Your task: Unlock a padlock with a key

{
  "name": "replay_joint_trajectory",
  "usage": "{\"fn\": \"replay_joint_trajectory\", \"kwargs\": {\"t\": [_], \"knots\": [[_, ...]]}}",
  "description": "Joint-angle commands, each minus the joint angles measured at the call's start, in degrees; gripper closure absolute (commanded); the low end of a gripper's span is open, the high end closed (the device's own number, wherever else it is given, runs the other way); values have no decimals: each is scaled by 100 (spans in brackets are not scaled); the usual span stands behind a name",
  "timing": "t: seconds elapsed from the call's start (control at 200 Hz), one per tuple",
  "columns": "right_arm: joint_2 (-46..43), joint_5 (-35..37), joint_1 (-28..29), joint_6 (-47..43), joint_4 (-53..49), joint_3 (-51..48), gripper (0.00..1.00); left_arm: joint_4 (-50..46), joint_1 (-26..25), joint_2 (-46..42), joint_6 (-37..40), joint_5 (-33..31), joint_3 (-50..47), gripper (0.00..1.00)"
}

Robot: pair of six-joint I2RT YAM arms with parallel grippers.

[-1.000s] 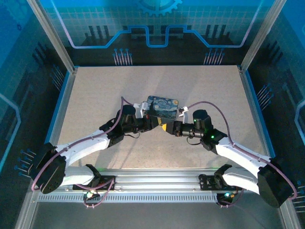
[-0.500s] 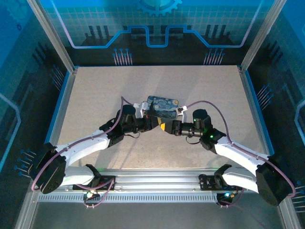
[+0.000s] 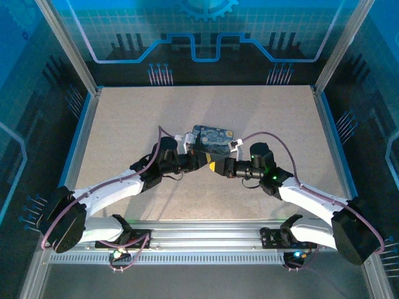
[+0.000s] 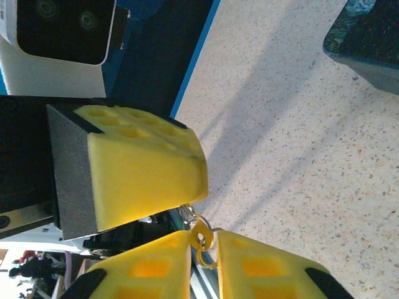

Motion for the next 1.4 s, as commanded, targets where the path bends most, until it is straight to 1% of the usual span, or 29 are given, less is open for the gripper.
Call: {"fn": "replay_joint_trajectory", "kwargs": {"t": [0.0, 0.06, 0.17, 0.195, 0.255, 0.32, 0.37, 0.445, 0.515, 0.605, 0.72, 0.895, 0.97, 1.055, 1.25, 1.391], "knots": [[-122, 159, 47, -35, -101, 19, 87, -138, -3, -160, 268, 114, 183, 100], [-161, 174, 43, -63, -164, 28, 90, -203, 2, -154, 325, 136, 220, 100], [-234, 209, 34, -158, -377, 59, 96, -378, 3, -198, 451, 117, 290, 78], [-250, 232, 32, -188, -397, 63, 97, -439, 5, -212, 493, 94, 308, 76], [-301, 278, 23, -243, -638, 63, 99, -582, 2, -260, 582, 38, 341, 75], [-354, 314, -2, -263, -713, 37, 99, -752, 14, -308, 689, -46, 392, 71], [-384, 347, -34, -283, -770, 19, 100, -907, 23, -349, 775, -138, 421, 62], [-404, 360, -129, -292, -863, -9, 100, -1117, 36, -414, 911, -281, 429, 53], [-395, 343, -247, -340, -943, -8, 100, -1330, 59, -442, 1037, -427, 437, 45], [-337, 349, -435, -384, -954, 1, 100, -1526, 95, -437, 1199, -607, 399, 38], [-119, 315, -725, -460, -915, 82, 100, -1693, 145, -329, 1417, -845, 315, 34], [493, 252, -1130, -571, -692, 353, 100, -1714, 227, 103, 1733, -896, 329, 29], [758, 355, -1291, -530, -469, 384, 100, -1748, 253, 303, 1845, -901, 410, 27], [1072, 322, -1464, -402, 53, 418, 100, -1781, 274, 507, 1949, -897, 522, 25], [1713, 211, -1509, -592, 70, 921, 100, -1809, 296, 1020, 2172, -947, 785, 21], [2069, 230, -1506, -848, -145, 1308, 99, -1511, 298, 1326, 2193, -1033, 822, 20]]}}
